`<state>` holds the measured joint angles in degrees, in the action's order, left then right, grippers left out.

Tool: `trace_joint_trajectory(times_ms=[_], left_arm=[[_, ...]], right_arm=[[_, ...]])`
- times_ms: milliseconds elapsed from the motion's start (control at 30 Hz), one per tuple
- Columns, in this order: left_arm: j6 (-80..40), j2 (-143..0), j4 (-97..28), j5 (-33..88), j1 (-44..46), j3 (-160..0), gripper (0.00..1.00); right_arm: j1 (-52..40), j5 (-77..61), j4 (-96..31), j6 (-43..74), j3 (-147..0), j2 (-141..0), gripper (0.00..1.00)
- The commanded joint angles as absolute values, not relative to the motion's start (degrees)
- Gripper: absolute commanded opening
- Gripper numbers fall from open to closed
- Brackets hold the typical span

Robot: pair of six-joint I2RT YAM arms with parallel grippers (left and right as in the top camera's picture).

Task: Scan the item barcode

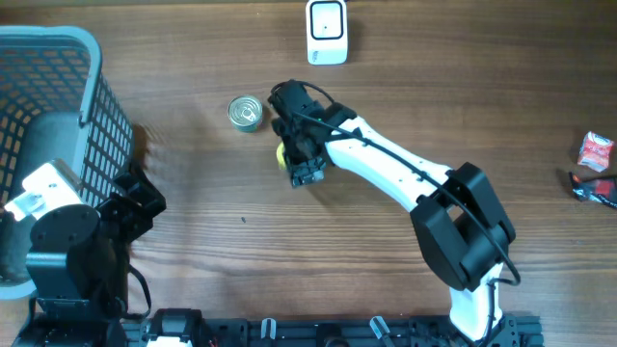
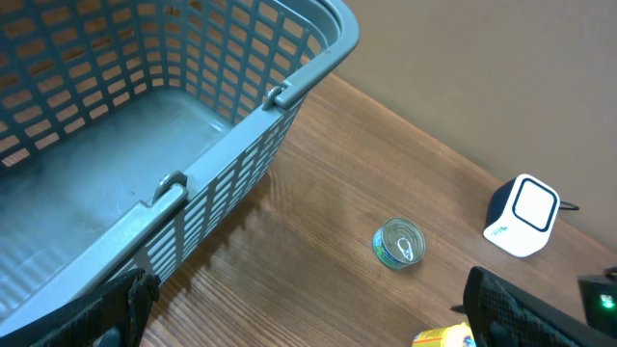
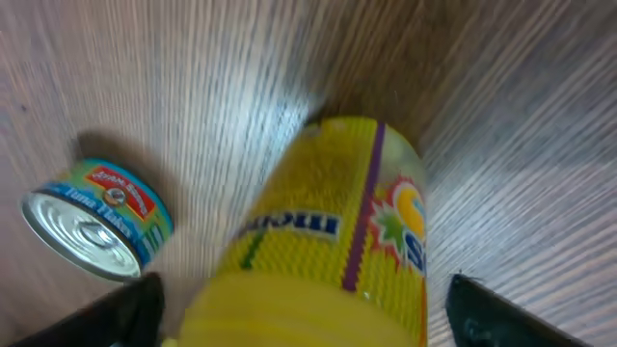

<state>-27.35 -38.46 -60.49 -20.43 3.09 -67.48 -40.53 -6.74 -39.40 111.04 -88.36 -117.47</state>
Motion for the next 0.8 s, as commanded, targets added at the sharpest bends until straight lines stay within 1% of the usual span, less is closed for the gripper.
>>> trace_joint_trajectory(times_ms=[0,33,200,267,300,533,567,633,700,767], left_arm=[[-27.92,-38.96,-60.49,-19.92,3.09,-67.51,1.0],[-27.92,-39.07,-60.49,-19.92,3.09,-67.51,1.0],[-27.92,-39.92,-60.49,-19.9,3.09,-67.51,1.0],[-27.92,-39.92,-60.51,-19.9,3.09,-67.51,1.0],[-27.92,-39.92,-60.51,-19.92,3.09,-67.51,1.0],[-27.92,-39.92,-60.53,-19.68,3.09,-67.51,1.0],[-27.9,-39.92,-60.51,-19.16,3.09,-67.51,1.0],[-27.9,-39.92,-60.53,-18.85,3.09,-67.51,1.0],[-27.9,-39.92,-60.53,-18.85,3.09,-67.51,1.0],[-27.92,-39.92,-60.53,-18.83,3.09,-67.51,1.0]], right_arm=[[-39.72,-7.53,-39.97,112.46,-88.27,-117.89,0.67],[-39.72,-7.51,-40.07,112.44,-88.27,-117.89,0.64],[-39.72,-7.44,-41.32,112.16,-88.27,-117.93,0.63],[-39.72,-6.92,-41.41,110.3,-88.27,-117.95,0.6],[-39.72,-6.26,-41.32,107.53,-88.27,-117.97,0.59],[-39.68,-4.34,-41.36,78.65,-88.27,-117.97,0.59],[-39.66,-4.27,-41.04,71.48,-88.27,-117.97,0.59],[-39.66,-4.32,-40.75,61.67,-88.27,-117.97,0.58],[-39.68,-5.1,-41.04,48.73,-88.27,-117.91,0.58],[-39.68,-6.52,-42.35,32.56,-88.27,-117.86,0.59]])
